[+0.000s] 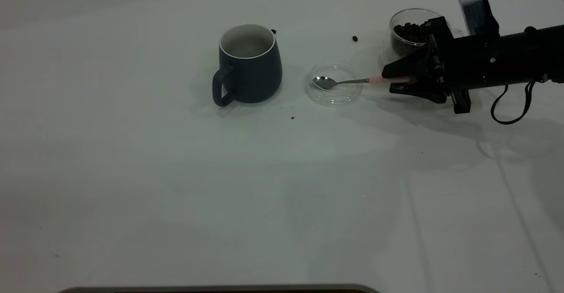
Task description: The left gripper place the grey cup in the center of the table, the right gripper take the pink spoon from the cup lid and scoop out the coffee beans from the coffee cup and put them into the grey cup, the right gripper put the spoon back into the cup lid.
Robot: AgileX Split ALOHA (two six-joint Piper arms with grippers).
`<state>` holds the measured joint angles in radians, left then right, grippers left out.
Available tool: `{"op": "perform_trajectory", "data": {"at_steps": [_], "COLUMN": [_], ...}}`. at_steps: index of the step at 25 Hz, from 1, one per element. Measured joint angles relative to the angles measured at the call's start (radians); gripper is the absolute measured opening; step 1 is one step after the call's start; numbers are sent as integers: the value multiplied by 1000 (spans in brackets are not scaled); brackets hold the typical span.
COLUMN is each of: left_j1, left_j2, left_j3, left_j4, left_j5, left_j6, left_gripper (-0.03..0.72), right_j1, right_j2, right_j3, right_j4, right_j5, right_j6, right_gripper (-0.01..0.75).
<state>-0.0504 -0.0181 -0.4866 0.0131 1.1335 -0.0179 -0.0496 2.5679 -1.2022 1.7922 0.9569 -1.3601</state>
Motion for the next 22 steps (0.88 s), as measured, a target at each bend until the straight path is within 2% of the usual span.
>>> {"op": "perform_trajectory", "data": {"at_steps": [3, 6, 9, 13, 17, 22], "left_j1": [0, 0, 0, 0, 0, 0], "left_j2": [0, 0, 0, 0, 0, 0], "left_j3": [0, 0, 0, 0, 0, 0], "left_j4": [0, 0, 0, 0, 0, 0], "left_j5": [0, 0, 0, 0, 0, 0], "left_j6": [0, 1, 1, 1, 1, 1], "left_gripper": [567, 567, 567, 567, 567, 567], "right_j1": [0, -6, -27, -55, -59, -10], "right_j2": [0, -2, -32, -148, -348, -675], "right_j3": [0, 0, 0, 1, 3, 5], "right_j4": [-1, -37, -151, -411, -787, -1257], "right_j5": [8, 10, -14, -83, -109, 0], "right_j6": [0, 1, 62, 254, 597, 1032], "right_gripper": [592, 656, 659, 649, 637, 617]}}
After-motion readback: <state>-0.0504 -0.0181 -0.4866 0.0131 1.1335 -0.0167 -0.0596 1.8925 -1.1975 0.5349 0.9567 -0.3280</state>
